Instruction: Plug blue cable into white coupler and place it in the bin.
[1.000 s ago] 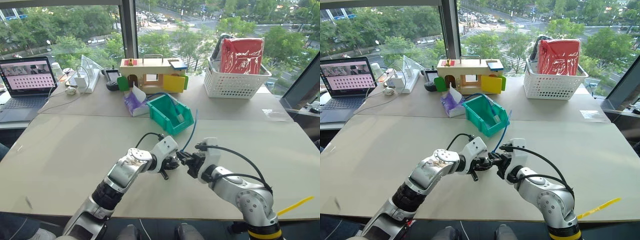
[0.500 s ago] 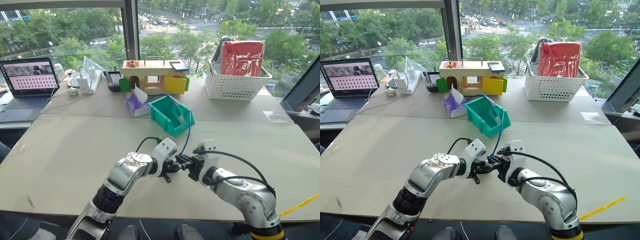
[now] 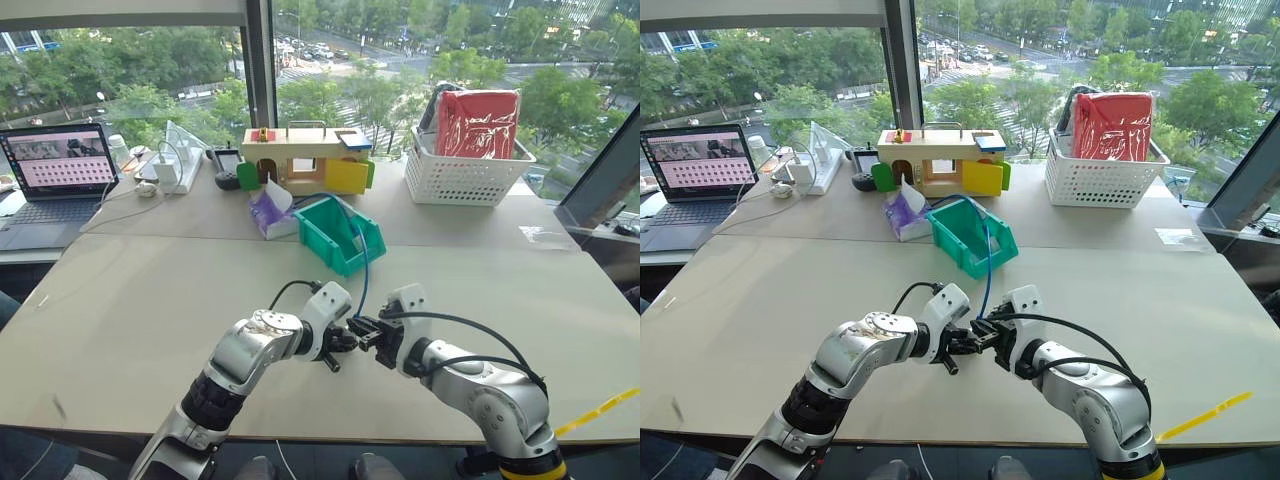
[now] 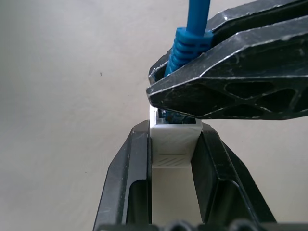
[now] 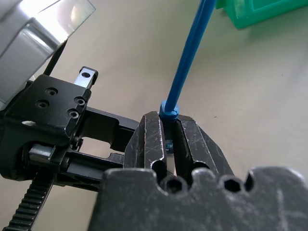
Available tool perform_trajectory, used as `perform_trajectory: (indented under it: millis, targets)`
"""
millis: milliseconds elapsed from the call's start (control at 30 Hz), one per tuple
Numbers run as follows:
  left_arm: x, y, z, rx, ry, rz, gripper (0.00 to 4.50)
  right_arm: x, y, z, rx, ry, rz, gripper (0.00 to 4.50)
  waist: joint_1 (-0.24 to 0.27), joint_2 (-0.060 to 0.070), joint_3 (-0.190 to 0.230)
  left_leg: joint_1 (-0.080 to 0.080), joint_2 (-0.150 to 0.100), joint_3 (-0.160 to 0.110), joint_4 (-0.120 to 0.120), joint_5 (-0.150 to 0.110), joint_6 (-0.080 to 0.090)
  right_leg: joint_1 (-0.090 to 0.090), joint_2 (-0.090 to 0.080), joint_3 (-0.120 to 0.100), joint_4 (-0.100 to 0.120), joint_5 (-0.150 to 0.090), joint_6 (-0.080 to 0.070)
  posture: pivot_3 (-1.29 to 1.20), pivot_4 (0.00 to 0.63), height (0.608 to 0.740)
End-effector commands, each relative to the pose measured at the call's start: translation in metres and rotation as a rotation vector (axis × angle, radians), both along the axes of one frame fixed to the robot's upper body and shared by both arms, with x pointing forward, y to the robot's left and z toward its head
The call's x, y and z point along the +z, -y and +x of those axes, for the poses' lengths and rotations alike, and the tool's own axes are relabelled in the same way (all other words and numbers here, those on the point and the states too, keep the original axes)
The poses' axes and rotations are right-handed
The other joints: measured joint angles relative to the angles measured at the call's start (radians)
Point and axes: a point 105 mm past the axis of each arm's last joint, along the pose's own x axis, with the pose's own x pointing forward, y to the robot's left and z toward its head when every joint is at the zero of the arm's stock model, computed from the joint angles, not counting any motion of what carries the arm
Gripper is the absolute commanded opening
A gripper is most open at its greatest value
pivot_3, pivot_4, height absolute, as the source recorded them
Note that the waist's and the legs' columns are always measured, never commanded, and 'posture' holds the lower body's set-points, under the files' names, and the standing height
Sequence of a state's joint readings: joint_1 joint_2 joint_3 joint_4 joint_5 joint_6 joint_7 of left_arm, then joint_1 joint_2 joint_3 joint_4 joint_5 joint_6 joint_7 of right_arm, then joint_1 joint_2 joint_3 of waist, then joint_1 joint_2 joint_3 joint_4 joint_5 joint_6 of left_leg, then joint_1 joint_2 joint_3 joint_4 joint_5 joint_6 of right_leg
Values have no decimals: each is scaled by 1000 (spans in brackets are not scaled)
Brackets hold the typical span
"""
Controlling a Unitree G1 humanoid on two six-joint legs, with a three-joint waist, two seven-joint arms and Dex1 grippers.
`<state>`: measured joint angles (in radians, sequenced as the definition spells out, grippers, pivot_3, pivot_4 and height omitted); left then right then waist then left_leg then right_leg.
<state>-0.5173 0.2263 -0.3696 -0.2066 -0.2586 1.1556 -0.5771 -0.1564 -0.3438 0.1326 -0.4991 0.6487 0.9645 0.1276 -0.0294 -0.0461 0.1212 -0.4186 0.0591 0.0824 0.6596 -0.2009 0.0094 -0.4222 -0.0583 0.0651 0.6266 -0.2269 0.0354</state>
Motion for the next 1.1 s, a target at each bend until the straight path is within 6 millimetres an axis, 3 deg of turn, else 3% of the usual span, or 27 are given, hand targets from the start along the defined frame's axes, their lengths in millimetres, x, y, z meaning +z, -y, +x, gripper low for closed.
perform_trajectory:
  millis: [33, 167, 233, 400, 467, 500, 667, 800, 933, 1100]
  targets:
    - [20, 9, -2, -41, 61, -59, 643, -69, 9, -23, 17, -276, -133, 0, 1, -1, -1, 0, 0, 0, 0, 0, 0, 0, 0, 0, 0, 0, 0, 0, 150, 737]
    - [20, 8, 0, -38, 61, -62, 643, -56, 13, -12, -18, -223, -88, 0, 1, -1, -1, 1, 0, 0, 0, 0, 0, 0, 0, 0, 0, -1, -1, 0, 150, 737]
    - [19, 7, -1, -34, 57, -72, 1649, -43, 17, -4, -50, -169, -47, 0, 1, -1, -1, 1, 0, 0, 0, 0, 0, 0, 0, 0, 0, -1, -1, 0, 150, 737]
    - [19, 3, 1, -30, 65, -72, 3354, -2, 36, 18, -162, -16, 53, 0, 3, 0, -1, 1, 0, 0, 0, 0, 0, 0, 0, 0, 0, -1, -1, 0, 150, 737]
    - [17, -1, 2, -44, 87, -63, 4262, 19, 48, 27, -209, 38, 93, 0, 6, 1, 1, 1, 0, 0, 0, 0, 0, -1, -1, 1, 0, -1, -1, 0, 150, 737]
    - [16, -6, 3, -63, 105, -56, 4405, 34, 56, 34, -240, 78, 113, 0, 8, 2, 2, 0, 0, 0, 0, 0, 0, -1, -1, 1, 0, -1, -1, 0, 150, 737]
    - [8, -42, 3, -136, 128, -30, 4405, 111, 75, 74, -271, 257, 168, 0, -7, 11, 13, -5, -2, 1, 0, 0, 0, -7, -1, 4, 1, 1, -3, 0, 150, 737]
    - [13, -64, -1, -159, 86, -91, 4405, 150, 70, 113, -215, 330, 117, 0, -16, 11, 15, -6, -4, 0, -3, 0, 0, -9, 0, 4, 2, 3, -4, 0, 150, 737]
    - [21, -83, 4, -139, 134, -91, 4405, 161, 46, 145, -83, 375, -46, 0, -17, 11, 16, -7, -6, 1, -9, 0, 0, -12, -1, 4, 1, 4, -1, 0, 150, 737]
    - [39, -91, 4, -110, 253, -169, 4405, 154, 23, 172, 9, 410, -190, 0, -15, 12, 18, -14, -7, 2, -11, 0, 0, -19, -2, 4, 0, 3, 1, 0, 150, 737]
